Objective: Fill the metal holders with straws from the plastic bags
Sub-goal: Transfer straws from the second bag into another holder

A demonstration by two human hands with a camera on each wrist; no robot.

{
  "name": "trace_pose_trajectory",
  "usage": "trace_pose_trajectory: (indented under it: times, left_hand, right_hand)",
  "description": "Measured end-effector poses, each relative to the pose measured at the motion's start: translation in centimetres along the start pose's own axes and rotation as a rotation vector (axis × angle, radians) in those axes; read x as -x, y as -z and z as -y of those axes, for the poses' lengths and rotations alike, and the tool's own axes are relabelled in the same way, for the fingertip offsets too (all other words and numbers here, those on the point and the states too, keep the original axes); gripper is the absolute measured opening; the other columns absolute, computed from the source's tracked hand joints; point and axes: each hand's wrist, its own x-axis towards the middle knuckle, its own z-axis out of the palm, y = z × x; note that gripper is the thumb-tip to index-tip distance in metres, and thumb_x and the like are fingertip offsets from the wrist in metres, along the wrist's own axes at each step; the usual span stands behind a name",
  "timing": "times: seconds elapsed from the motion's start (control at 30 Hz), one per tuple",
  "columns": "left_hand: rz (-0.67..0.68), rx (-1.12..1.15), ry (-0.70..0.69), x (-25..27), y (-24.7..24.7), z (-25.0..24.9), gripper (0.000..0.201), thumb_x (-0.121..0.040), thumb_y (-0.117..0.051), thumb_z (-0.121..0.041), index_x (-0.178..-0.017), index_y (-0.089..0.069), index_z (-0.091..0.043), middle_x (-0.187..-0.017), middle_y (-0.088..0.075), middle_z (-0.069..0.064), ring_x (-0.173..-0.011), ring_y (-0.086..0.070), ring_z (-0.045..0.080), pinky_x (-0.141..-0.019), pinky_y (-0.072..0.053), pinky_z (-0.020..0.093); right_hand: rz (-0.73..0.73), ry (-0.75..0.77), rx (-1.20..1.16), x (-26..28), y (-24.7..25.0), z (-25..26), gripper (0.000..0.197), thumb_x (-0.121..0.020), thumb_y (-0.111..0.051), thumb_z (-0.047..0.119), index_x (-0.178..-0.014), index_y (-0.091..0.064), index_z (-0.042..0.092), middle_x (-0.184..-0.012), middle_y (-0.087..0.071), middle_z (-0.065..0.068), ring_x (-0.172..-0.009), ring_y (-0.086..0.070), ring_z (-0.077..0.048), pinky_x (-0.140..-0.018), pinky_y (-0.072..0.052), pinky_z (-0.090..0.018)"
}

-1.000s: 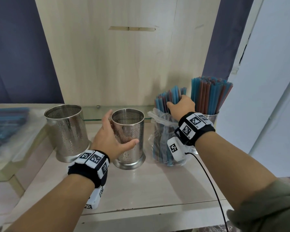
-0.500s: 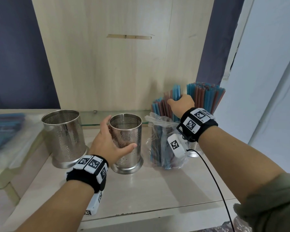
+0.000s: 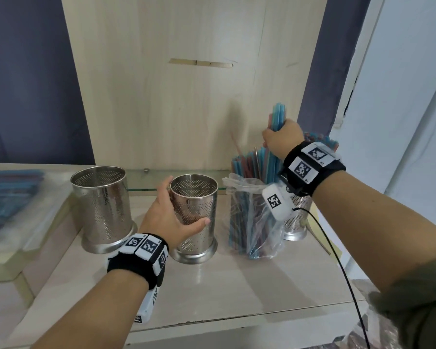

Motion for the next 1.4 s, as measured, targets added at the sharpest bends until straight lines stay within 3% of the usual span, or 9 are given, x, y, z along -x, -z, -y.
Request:
trace_pose_trajectory:
  times: [0.07,0.13,0.33,0.53,0.7,0.93,1.13,1.23,1.4]
  left_hand:
    - [0.004,0.001,0.003,0.0,0.0,0.0,0.124,-0.054,-0.089,-0.052,-0.149,-0.015,-0.021,-0.136,-0.056,0.005,-0.121,-0.056,0.022,-0.1,-0.042,0.029]
    - [0.011,0.005,0.004,-0.1,0.0,0.0,0.125,-0.055,-0.09,-0.051,-0.15,-0.015,-0.02,-0.138,-0.055,0.005,-0.123,-0.055,0.021,-0.1,-0.04,0.027]
    - [0.011,0.019,-0.004,0.1,0.2,-0.2,0.121,-0.057,-0.09,-0.047,-0.149,-0.017,-0.02,-0.136,-0.057,0.003,-0.121,-0.056,0.019,-0.095,-0.038,0.023]
    - [0.007,0.017,-0.009,0.1,0.2,-0.3,0.122,-0.056,-0.09,-0.049,-0.149,-0.016,-0.021,-0.137,-0.056,0.003,-0.123,-0.055,0.019,-0.096,-0.037,0.023]
    - [0.016,0.034,-0.01,0.1,0.2,-0.1,0.122,-0.056,-0.089,-0.05,-0.148,-0.015,-0.022,-0.135,-0.058,0.001,-0.12,-0.057,0.016,-0.095,-0.038,0.02]
    - [0.038,0.021,-0.014,0.3,0.5,-0.2,0.122,-0.057,-0.087,-0.053,-0.149,-0.012,-0.024,-0.137,-0.055,-0.004,-0.119,-0.056,0.014,-0.098,-0.041,0.023]
    - [0.035,-0.008,-0.025,0.3,0.5,-0.1,0.12,-0.056,-0.084,-0.056,-0.148,-0.013,-0.027,-0.136,-0.055,-0.003,-0.117,-0.058,0.015,-0.096,-0.044,0.025]
    - [0.033,-0.006,-0.03,0.3,0.5,-0.1,0.118,-0.056,-0.084,-0.056,-0.146,-0.013,-0.03,-0.136,-0.055,-0.003,-0.117,-0.058,0.015,-0.096,-0.044,0.025]
    - [0.036,-0.003,-0.039,0.3,0.6,-0.1,0.118,-0.056,-0.083,-0.057,-0.146,-0.013,-0.031,-0.137,-0.056,-0.004,-0.117,-0.058,0.014,-0.098,-0.046,0.029]
  right_hand:
    - [-0.032,0.02,-0.148,-0.5,1.2,1.3,0.021,-0.09,-0.063,0.017,-0.106,-0.059,0.005,-0.088,-0.069,-0.009,-0.08,-0.069,-0.024,-0.084,-0.059,-0.046]
    - [-0.057,0.08,-0.29,-0.7,3.0,3.1,0.013,-0.091,-0.063,0.012,-0.101,-0.059,0.006,-0.08,-0.065,-0.003,-0.071,-0.066,-0.017,-0.081,-0.06,-0.039]
    - [0.009,0.286,-0.467,0.2,6.8,7.9,0.007,-0.091,-0.061,0.005,-0.089,-0.057,0.01,-0.082,-0.065,-0.004,-0.07,-0.067,-0.014,-0.072,-0.059,-0.031]
    - [0.136,0.363,-0.729,1.1,4.9,9.8,0.006,-0.092,-0.06,0.002,-0.093,-0.056,0.007,-0.076,-0.064,-0.004,-0.069,-0.065,-0.018,-0.069,-0.055,-0.032]
    - [0.356,0.32,-0.988,2.4,1.4,10.5,0.01,-0.097,-0.056,0.002,-0.09,-0.056,0.009,-0.077,-0.063,-0.005,-0.074,-0.062,-0.02,-0.071,-0.052,-0.034]
    - [0.616,0.112,-0.785,4.8,-5.4,7.3,0.009,-0.098,-0.055,0.004,-0.092,-0.058,0.01,-0.085,-0.065,-0.007,-0.081,-0.065,-0.019,-0.078,-0.056,-0.029]
    - [0.748,0.024,-0.273,5.5,-8.3,4.4,0.009,-0.094,-0.064,0.021,-0.091,-0.069,0.014,-0.11,-0.073,-0.01,-0.109,-0.067,-0.029,-0.101,-0.051,-0.046]
    - [0.75,0.056,-0.046,5.8,-9.0,3.5,0.031,-0.091,-0.068,0.031,-0.113,-0.068,0.008,-0.115,-0.07,-0.011,-0.107,-0.066,-0.027,-0.101,-0.05,-0.042]
    - [0.734,0.019,-0.053,5.2,-8.0,3.3,0.072,-0.088,-0.07,0.04,-0.145,-0.04,0.008,-0.135,-0.056,-0.007,-0.12,-0.058,-0.026,-0.105,-0.047,-0.043]
